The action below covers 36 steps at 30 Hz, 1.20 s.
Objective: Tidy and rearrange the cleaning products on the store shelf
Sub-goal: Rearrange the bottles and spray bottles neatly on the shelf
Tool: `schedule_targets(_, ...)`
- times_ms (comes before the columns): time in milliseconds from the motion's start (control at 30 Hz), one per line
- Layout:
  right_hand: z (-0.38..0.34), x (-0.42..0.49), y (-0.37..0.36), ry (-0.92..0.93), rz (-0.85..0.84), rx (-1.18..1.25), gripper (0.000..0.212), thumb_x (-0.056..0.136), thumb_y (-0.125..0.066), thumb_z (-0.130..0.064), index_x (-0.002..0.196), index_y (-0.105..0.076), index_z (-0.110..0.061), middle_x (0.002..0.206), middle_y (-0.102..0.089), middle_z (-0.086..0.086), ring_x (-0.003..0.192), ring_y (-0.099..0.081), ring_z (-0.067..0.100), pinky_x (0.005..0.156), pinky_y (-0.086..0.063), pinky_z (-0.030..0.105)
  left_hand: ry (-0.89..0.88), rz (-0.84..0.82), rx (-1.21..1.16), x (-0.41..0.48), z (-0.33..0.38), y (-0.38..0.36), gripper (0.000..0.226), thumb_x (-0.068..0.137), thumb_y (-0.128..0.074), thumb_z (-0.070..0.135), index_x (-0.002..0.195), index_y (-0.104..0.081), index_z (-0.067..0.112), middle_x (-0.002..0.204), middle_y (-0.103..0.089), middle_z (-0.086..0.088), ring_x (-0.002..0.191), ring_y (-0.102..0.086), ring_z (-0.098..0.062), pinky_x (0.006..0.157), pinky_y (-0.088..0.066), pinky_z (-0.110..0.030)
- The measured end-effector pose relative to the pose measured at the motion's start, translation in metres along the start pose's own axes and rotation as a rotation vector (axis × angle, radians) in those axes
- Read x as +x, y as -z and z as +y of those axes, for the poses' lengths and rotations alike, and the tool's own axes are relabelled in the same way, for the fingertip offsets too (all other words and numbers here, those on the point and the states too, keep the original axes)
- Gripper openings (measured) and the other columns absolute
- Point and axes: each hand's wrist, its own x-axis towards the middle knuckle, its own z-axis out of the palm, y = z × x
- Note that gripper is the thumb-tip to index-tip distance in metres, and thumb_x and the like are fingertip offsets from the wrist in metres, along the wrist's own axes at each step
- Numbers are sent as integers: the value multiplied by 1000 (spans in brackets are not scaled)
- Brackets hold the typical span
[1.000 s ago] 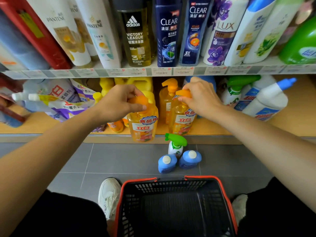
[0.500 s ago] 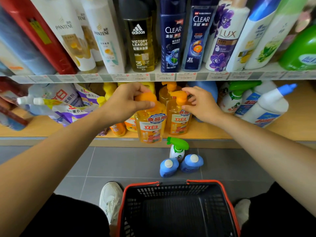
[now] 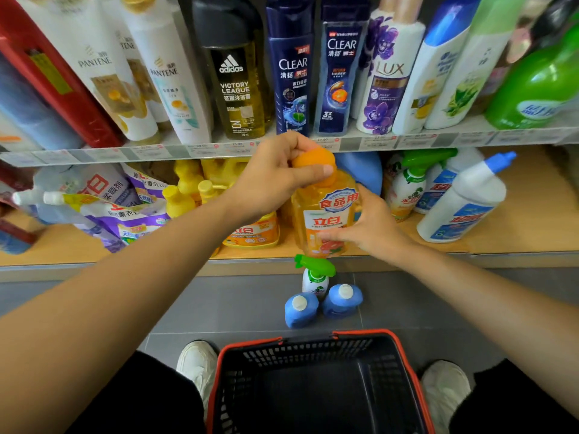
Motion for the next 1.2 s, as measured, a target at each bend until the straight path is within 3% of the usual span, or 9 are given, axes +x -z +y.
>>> schedule_targets(167, 13, 7, 6, -32, -14, -46, 74, 55, -98, -27, 119, -61, -27, 104, -72, -19, 98, -66, -7, 84, -50, 10, -27, -22, 117, 6, -14, -6, 25, 85, -78, 6, 101, -61, 13, 89, -74, -4, 81, -73, -11, 75, -60, -28)
schedule_targets(333, 23, 19, -9, -54, -25, -36, 77, 54, -98, -23, 121, -61, -19, 108, -73, -9, 103, -68, 5, 95, -55, 33, -11, -28, 197, 8, -32, 2, 28, 86, -78, 11, 107, -60, 19, 100, -74, -4, 95, -73, -16, 88, -60, -40)
schedule_targets(567, 42, 30, -39, -161, -14, -71, 79, 51, -99, -27, 120, -62, -16, 111, -73, -1, 106, -68, 17, 97, -54, 44, 25, -72, 288, 12, -58, 6, 30, 91, -73, 15, 117, -58, 15, 114, -69, -4, 106, -68, -16, 92, -59, -39)
schedule_targets(733, 52, 29, -57, -220, -25, -95, 77, 54, -98, -27, 121, -61, -18, 112, -73, -2, 106, -67, 16, 97, -54, 42, 27, -120, 399, 15, -73, 6, 26, 94, -70, 20, 115, -55, 24, 112, -63, 6, 106, -63, -12, 81, -55, -19)
schedule_targets(900, 54, 29, -55, -242, -14, -124, 85, 57, -96, -30, 127, -50, -20, 125, -64, -1, 117, -61, 19, 101, -50, 42, -24, -73, 607, 21, -76, 14, 30, 92, -72, 30, 120, -59, 27, 100, -55, 12, 87, -55, -4, 66, -39, -3)
schedule_targets(967, 53, 29, -50, -248, 8, -98, 104, 57, -96, -29, 141, -35, -23, 139, -52, -1, 127, -53, 20, 105, -48, 43, -46, 0, 683, 17, -82, 15, 44, 90, -73, 34, 131, -58, 26, 101, -51, 10, 84, -55, -6, 68, -37, -6)
schedule_targets(1067, 53, 32, -37, -223, -57, 57, 131, 60, -96, -18, 156, -8, -33, 145, -38, -18, 134, -45, 13, 106, -45, 36, 55, 119, 624, -3, -96, 10, 69, 84, -79, 39, 143, -47, 23, 114, -57, 7, 87, -65, -13, 71, -54, -24)
schedule_targets(1133, 54, 36, -30, -223, -102, 101, 129, 61, -95, -12, 157, -11, -33, 137, -43, -25, 129, -50, 10, 98, -50, 26, 132, 138, 619, -16, -108, 4, 72, 81, -81, 43, 142, -49, 22, 118, -65, 4, 90, -68, -16, 73, -58, -31)
schedule_targets(1200, 51, 38, -28, -222, -83, 96, 127, 57, -96, -12, 157, -19, -30, 130, -50, -26, 117, -59, 7, 86, -53, 16, 140, 135, 640, -21, -118, -2, 69, 80, -82, 43, 140, -55, 21, 119, -70, 0, 91, -69, -16, 72, -57, -28)
